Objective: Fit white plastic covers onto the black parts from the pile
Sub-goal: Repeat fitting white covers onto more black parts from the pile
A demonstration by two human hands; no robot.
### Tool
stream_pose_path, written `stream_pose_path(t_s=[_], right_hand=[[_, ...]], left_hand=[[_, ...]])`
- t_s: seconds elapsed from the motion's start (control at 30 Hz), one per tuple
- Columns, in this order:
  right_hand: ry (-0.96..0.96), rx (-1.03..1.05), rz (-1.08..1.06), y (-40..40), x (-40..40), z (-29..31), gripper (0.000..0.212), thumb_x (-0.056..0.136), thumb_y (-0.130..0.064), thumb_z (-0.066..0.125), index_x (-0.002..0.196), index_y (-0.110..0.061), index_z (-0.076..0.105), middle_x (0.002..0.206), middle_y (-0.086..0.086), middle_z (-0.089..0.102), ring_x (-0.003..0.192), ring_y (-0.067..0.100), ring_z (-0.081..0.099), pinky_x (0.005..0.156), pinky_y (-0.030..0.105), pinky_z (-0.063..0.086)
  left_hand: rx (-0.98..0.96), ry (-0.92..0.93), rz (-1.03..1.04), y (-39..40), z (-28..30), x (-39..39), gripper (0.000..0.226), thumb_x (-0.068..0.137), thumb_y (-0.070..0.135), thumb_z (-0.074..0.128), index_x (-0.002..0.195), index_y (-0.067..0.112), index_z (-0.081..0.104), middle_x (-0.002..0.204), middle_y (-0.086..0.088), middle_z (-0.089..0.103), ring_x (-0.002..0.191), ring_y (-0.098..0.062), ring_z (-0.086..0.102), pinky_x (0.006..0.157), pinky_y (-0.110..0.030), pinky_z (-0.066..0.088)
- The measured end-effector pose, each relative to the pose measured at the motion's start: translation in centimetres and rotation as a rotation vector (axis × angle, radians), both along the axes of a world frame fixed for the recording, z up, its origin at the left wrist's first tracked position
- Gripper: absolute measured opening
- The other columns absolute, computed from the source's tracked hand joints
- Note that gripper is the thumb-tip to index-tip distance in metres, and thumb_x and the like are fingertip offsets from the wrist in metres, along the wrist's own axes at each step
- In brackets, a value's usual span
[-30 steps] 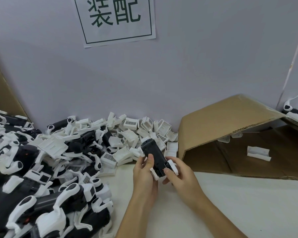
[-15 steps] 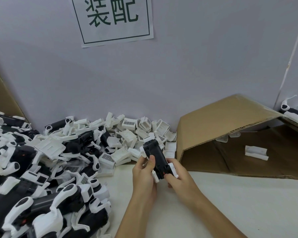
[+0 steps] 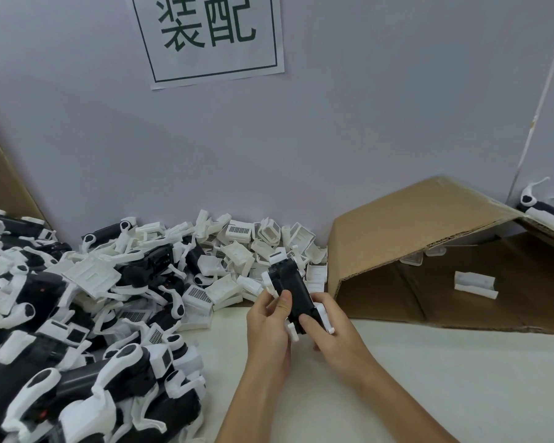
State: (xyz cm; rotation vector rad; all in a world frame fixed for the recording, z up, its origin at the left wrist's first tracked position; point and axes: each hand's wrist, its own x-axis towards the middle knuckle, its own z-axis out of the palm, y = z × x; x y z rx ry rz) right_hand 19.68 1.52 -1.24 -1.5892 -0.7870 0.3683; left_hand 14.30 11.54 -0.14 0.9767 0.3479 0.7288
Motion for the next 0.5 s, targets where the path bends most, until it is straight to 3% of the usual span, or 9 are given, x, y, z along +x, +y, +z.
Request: stream_pose_path(t_s=[0.07,0.17,0.3,0.4,0.5], right_hand=[[-0.007,-0.014,-0.002,0.05,0.01,-0.07,0.022,0.094,-0.029,0.055,0.109,-0.045,0.052,0.097,-0.030,0.064,0.087,-0.006,0.062,0.070,0.016,0.050],[0.003,-0.043,-0.001,-0.04,0.16,-0.22,0.031,0.100,-0.016,0.053,0.111,-0.045,0.051,0.101,-0.022,0.066,0.088,-0.004,0.061,0.074,0.017,0.049],[0.025,-0.043,0.027,-0.10,0.21,-0.12,0.030,0.091,-0.026,0.055,0.113,-0.045,0.051,0.108,-0.019,0.065,0.088,0.002,0.059,0.078,0.023,0.047],[0.041,-0.043,0.044,-0.04,0.22,-0.18,0.038,0.078,-0.032,0.050,0.113,-0.045,0.052,0.097,-0.020,0.066,0.075,0.009,0.055,0.070,0.022,0.045],[0.052,-0.033,0.053,0.06,0.26,-0.33,0.040,0.077,-0.029,0.049,0.114,-0.043,0.052,0.092,-0.016,0.064,0.065,0.007,0.048,0.061,0.020,0.042]], left_hand=[[0.003,0.004,0.005,0.00,-0.05,0.04,0.015,0.099,0.006,0.055,0.104,0.006,0.070,0.089,-0.015,0.075,0.080,-0.026,0.074,0.061,-0.031,0.058],[0.006,0.024,0.016,0.06,-0.17,0.10,0.015,0.099,0.007,0.056,0.104,0.005,0.069,0.087,-0.015,0.075,0.080,-0.027,0.073,0.062,-0.034,0.059],[0.007,0.044,0.019,0.03,-0.31,0.11,0.015,0.099,0.008,0.056,0.099,0.007,0.070,0.083,-0.012,0.074,0.077,-0.027,0.072,0.067,-0.038,0.059],[0.008,0.045,0.021,0.11,-0.28,0.13,0.015,0.099,0.009,0.056,0.100,0.007,0.071,0.084,-0.013,0.074,0.077,-0.026,0.071,0.075,-0.045,0.056],[0.004,0.045,0.030,0.15,-0.26,0.14,0.016,0.099,0.009,0.056,0.100,0.007,0.072,0.085,-0.014,0.074,0.078,-0.026,0.071,0.076,-0.044,0.057]])
